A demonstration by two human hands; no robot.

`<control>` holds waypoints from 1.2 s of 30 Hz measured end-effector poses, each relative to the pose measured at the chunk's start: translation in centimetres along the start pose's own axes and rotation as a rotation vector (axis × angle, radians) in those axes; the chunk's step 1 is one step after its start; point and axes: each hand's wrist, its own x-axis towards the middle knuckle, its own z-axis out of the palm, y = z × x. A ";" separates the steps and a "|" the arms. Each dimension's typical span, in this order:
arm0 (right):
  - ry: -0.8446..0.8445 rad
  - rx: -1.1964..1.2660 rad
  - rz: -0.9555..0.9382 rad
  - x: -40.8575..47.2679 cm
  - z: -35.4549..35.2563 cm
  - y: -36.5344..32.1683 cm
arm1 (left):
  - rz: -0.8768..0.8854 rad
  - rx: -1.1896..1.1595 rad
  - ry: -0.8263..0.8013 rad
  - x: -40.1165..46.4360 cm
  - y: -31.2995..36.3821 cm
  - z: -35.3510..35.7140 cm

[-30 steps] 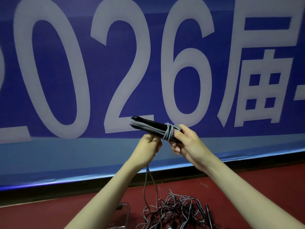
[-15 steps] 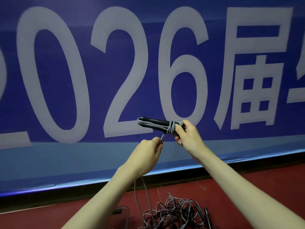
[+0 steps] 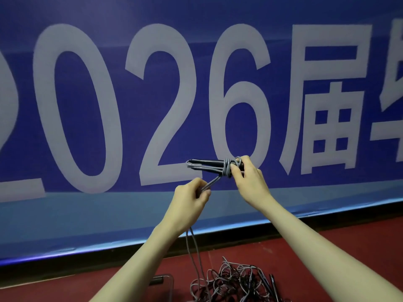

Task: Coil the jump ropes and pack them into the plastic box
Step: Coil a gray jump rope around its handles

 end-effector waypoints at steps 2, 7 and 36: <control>0.035 0.016 0.014 0.1 0.0 -0.2 | -0.004 -0.055 0.046 -0.1 0.2 0.1; 0.028 0.028 -0.004 -0.1 0.6 -0.8 | -0.030 -0.155 0.113 -0.8 0.3 0.0; 0.162 0.080 0.043 -4.5 -3.9 6.7 | 0.029 -0.111 0.165 -0.7 1.6 9.4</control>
